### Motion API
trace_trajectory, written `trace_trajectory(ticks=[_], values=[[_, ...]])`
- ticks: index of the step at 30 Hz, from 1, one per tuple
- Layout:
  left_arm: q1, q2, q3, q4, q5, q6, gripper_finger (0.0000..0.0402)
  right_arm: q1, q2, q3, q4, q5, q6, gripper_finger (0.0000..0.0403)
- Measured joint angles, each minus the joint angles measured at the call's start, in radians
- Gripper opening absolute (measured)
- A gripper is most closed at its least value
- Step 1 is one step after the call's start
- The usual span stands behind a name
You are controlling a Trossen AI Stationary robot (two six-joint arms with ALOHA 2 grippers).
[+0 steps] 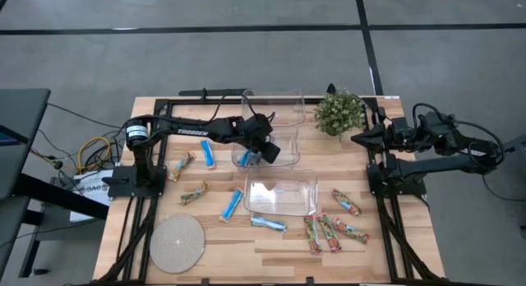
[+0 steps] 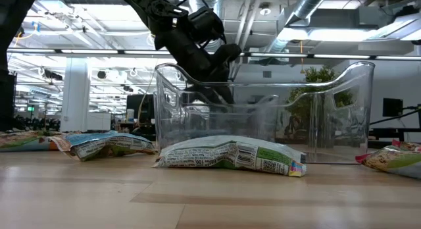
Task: Pick and place Granola Bars by type
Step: Put the yellow granola bar into the bottom transparent bin
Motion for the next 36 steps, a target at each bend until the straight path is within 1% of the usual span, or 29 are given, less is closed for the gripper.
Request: trace_trajectory(ticks=[4,7,11,17,22,28,36], values=[[-0.006,0.0,0.0,0.03,0.033,0.0,0.0103,0.0,0.0,0.0,0.0,0.0,0.0,0.0],[-0.013,-0.006,0.0,0.033,0.035,0.001,0.0103,0.0,0.0,0.0,0.0,0.0,0.0,0.0],[-0.02,-0.025,0.001,0.042,0.031,0.044,0.0103,0.0,0.0,0.0,0.0,0.0,0.0,0.0],[-0.04,-0.086,0.001,0.021,-0.046,0.112,0.0103,0.0,0.0,0.0,0.0,0.0,0.0,0.0],[-0.068,-0.163,0.001,-0.074,-0.134,0.175,0.0103,0.0,0.0,0.0,0.0,0.0,0.0,0.0],[-0.119,-0.265,0.001,-0.204,-0.204,0.18,0.0103,0.0,0.0,0.0,0.0,0.0,0.0,0.0],[-0.197,-0.39,0.001,-0.392,-0.211,0.137,0.0103,0.0,0.0,0.0,0.0,0.0,0.0,0.0]])
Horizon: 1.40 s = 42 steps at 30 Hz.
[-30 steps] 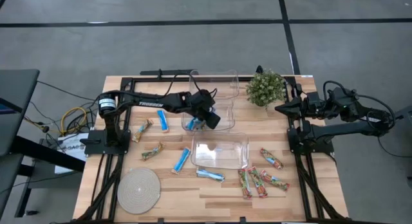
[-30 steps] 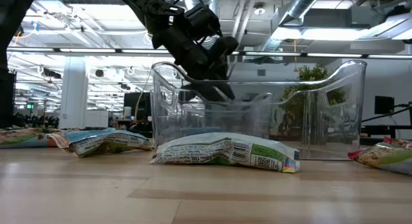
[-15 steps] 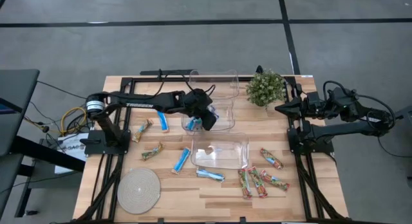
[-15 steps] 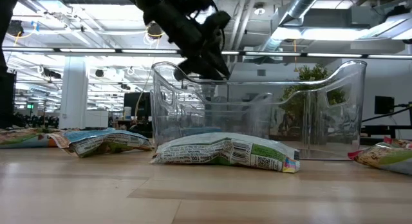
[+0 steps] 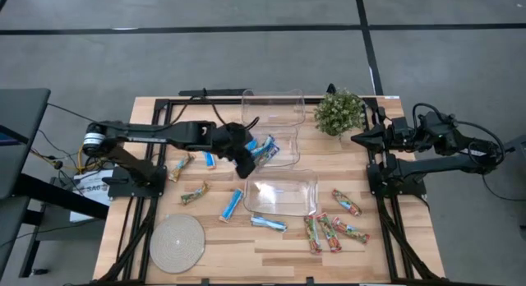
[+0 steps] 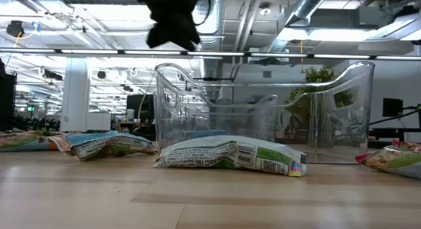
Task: Pick and place Granola Bars by type
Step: Put the yellow granola bar into the bottom transparent bin
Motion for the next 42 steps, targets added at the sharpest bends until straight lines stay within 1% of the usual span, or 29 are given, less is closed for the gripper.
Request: trace_trajectory(ticks=[8,12,15,20,25,28,33,38,42], values=[[-0.081,-0.078,0.0,-0.253,0.0,-0.059,0.0103,0.0,0.0,0.0,0.0,0.0,0.0,0.0],[-0.119,-0.088,0.0,-0.392,0.002,-0.145,0.0103,0.0,0.0,0.0,0.0,0.0,0.0,0.0],[-0.145,-0.099,0.0,-0.507,0.023,-0.215,0.0103,0.0,0.0,0.0,0.0,0.0,0.0,0.0],[-0.195,-0.097,0.0,-0.685,0.035,-0.28,0.0103,0.0,0.0,0.0,0.0,0.0,0.0,0.0],[-0.236,-0.096,0.0,-0.811,-0.021,-0.337,0.0103,0.0,0.0,0.0,0.0,0.0,0.0,0.0],[-0.254,-0.096,-0.006,-0.845,-0.047,-0.369,0.0103,0.0,0.0,0.0,0.0,0.0,0.0,0.0],[-0.266,-0.096,-0.07,-0.849,-0.04,-0.421,0.0103,0.0,0.0,0.0,0.0,0.0,0.0,0.0],[-0.266,-0.096,-0.192,-0.781,0.016,-0.418,0.0103,0.0,0.0,0.0,0.0,0.0,0.0,0.0],[-0.266,-0.096,-0.279,-0.688,0.018,-0.394,0.0103,0.0,0.0,0.0,0.0,0.0,0.0,0.0]])
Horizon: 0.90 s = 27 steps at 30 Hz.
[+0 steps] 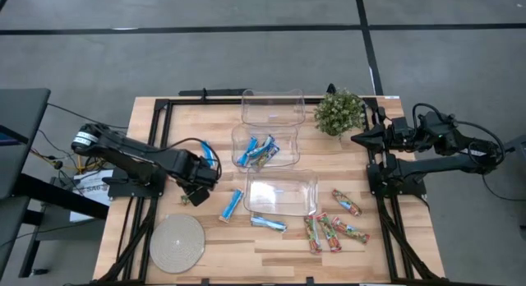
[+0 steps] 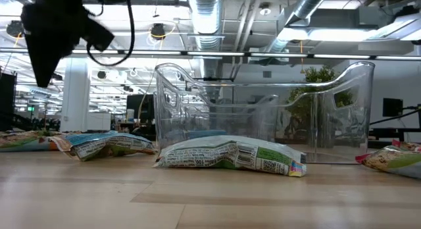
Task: Pick and place Granola Bars by type
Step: Put the yellow granola bar into the bottom transparent bin
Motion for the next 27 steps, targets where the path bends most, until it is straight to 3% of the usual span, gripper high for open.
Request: trace_trajectory(ticks=[11,20,27], values=[[0.0,0.001,-0.146,0.191,0.006,-0.041,0.0117,0.0,0.0,0.0,0.0,0.0,0.0,0.0],[0.0,0.028,-0.152,0.246,0.044,-0.083,0.016,0.0,0.0,0.0,0.0,0.0,0.0,0.0],[-0.005,0.108,-0.153,0.314,0.071,-0.071,0.0169,0.0,0.0,0.0,0.0,0.0,0.0,0.0]])
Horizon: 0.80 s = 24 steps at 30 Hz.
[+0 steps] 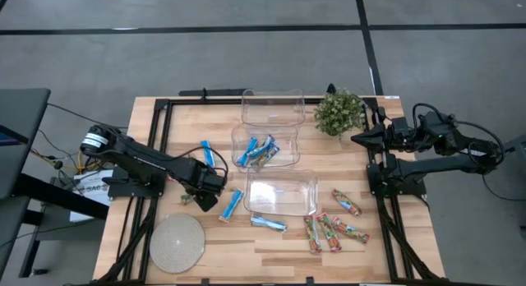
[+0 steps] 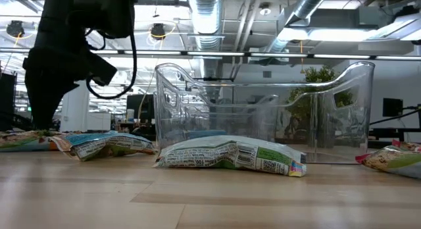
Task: Pick and place Granola Bars by type
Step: Put the yellow granola bar into the bottom transparent bin
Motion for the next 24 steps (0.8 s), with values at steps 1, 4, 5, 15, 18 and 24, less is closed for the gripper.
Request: trace_trajectory(ticks=[1,4,5,15,18,24], values=[[0.0,0.01,0.0,0.006,0.0,0.002,0.0169,0.0,0.0,0.0,0.0,0.0,0.0,0.0],[0.0,0.042,0.0,0.011,-0.007,0.027,0.0169,0.0,0.0,0.0,0.0,0.0,0.0,0.0],[0.0,0.053,0.0,0.014,-0.008,0.036,0.0169,0.0,0.0,0.0,0.0,0.0,0.0,0.0],[0.004,0.102,-0.009,0.04,-0.076,0.089,0.0169,0.0,0.0,0.0,0.0,0.0,0.0,0.0],[0.013,0.102,-0.031,0.056,-0.077,0.103,0.0169,0.0,0.0,0.0,0.0,0.0,0.0,0.0],[0.017,0.096,-0.074,0.124,-0.058,0.115,0.0169,0.0,0.0,0.0,0.0,0.0,0.0,0.0]])
